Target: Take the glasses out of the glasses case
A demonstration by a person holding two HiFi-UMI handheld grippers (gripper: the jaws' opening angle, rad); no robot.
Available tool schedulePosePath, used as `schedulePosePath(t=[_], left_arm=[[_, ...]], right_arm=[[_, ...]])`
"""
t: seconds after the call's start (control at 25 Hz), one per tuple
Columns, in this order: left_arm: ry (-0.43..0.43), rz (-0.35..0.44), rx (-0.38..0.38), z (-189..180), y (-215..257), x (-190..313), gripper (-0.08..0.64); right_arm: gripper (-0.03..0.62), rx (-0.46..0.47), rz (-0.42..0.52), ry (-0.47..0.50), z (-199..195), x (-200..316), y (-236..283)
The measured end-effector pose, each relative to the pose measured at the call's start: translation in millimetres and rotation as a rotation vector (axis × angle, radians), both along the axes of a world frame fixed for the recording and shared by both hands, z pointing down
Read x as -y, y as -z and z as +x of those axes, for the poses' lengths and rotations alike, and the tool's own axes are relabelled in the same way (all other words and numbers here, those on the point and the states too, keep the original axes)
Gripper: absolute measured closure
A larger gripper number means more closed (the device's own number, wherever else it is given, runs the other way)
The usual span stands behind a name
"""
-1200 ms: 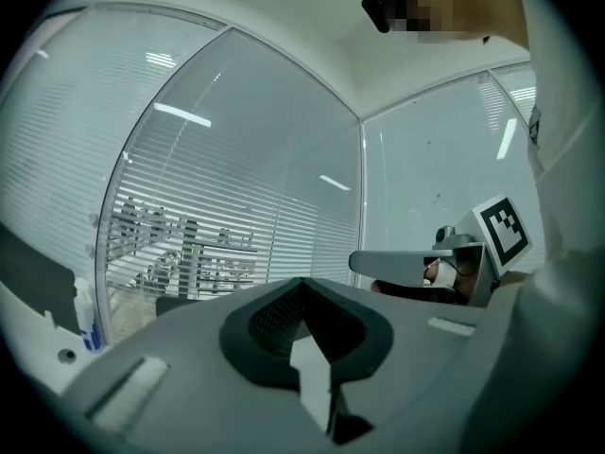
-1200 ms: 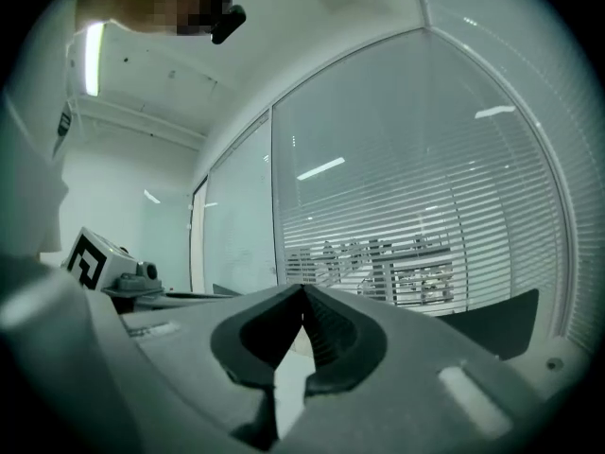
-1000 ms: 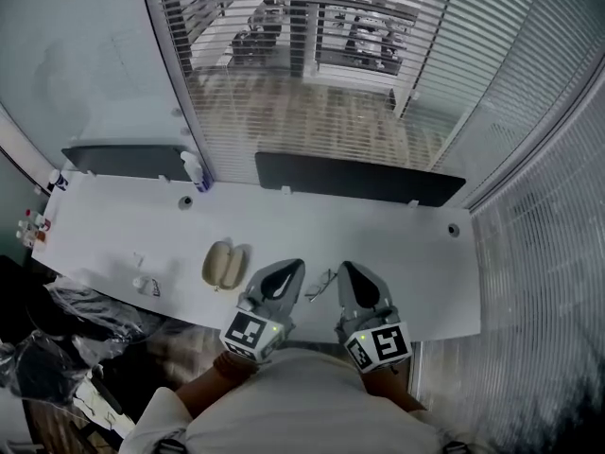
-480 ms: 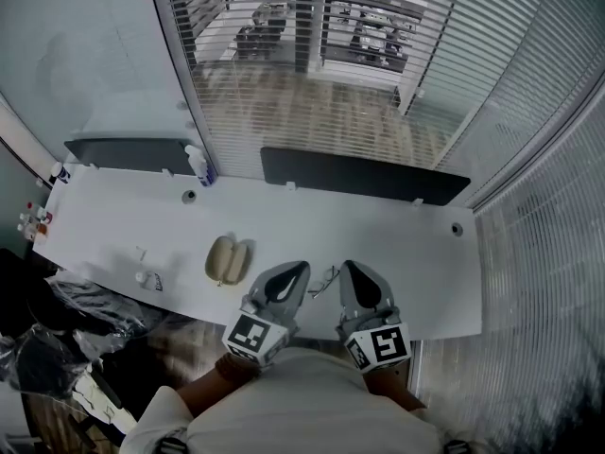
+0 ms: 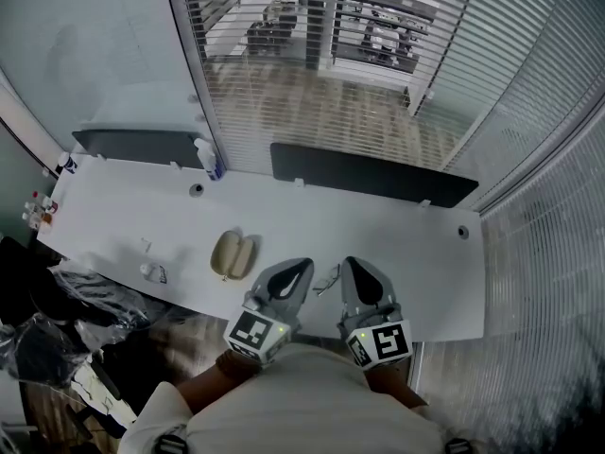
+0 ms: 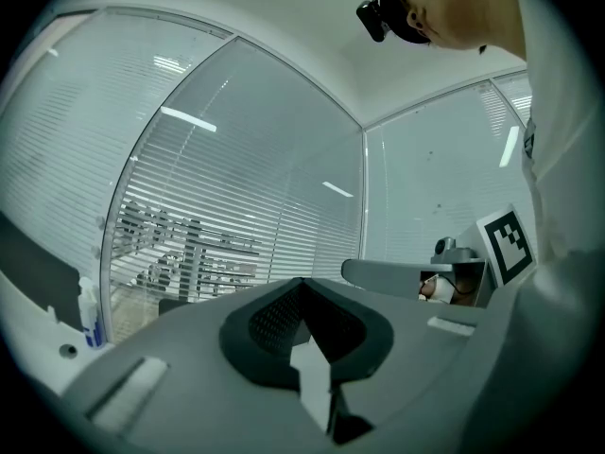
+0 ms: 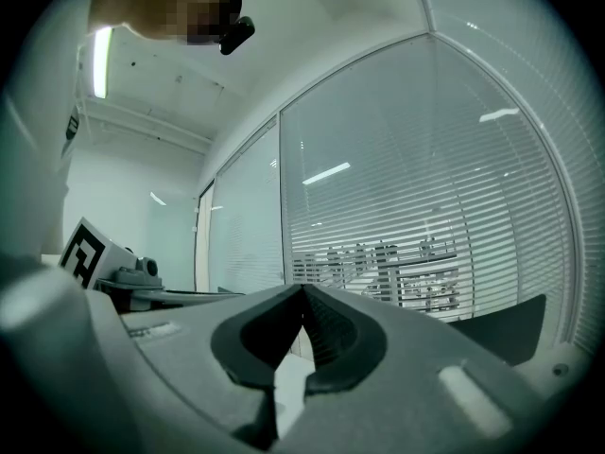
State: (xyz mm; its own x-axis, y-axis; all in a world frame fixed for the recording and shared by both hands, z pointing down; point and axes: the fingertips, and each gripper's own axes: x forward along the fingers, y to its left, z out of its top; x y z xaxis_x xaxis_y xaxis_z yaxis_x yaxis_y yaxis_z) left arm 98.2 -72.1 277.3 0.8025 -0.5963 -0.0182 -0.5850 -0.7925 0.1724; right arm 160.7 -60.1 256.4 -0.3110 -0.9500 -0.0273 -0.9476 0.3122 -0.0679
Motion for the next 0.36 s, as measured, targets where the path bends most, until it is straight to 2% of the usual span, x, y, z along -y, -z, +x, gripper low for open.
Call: schedulePosePath(t=[0.36], left_arm=[[-0.001,-0.003,-0.005,0.3,0.1,-5.5,0.557]], right_arm=[[0.592,0.0,0.015,0.007,-3.7,-3.0,1.4]])
